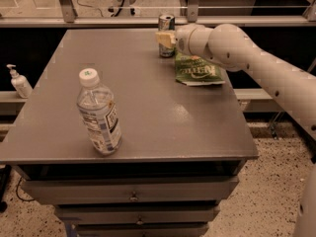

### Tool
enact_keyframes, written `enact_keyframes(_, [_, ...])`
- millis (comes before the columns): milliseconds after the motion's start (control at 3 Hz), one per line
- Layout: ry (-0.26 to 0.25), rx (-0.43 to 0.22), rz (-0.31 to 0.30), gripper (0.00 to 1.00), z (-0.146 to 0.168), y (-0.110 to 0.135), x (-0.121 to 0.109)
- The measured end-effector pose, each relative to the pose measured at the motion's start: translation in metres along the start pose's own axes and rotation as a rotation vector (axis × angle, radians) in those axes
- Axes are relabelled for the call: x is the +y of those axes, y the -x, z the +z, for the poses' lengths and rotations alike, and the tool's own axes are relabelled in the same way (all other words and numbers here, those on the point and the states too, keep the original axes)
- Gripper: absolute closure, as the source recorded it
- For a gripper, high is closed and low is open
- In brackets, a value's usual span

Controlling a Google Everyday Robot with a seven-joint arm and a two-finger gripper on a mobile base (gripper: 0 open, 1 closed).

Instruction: Move redbull can near green jalapeno chip bag

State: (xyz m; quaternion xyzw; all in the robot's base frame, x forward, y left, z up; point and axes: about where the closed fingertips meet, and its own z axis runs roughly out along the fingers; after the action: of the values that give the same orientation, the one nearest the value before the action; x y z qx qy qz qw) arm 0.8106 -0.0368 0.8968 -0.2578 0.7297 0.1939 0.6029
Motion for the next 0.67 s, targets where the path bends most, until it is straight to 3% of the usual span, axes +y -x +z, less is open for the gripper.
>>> enact_keyframes(333, [0.0,0.002,0.006,0.0,-0.0033,-0.0012,0.0006])
enact_keyframes(667, [0.0,0.001,0.009,0.0,-0.0088,-0.0005,0.0017])
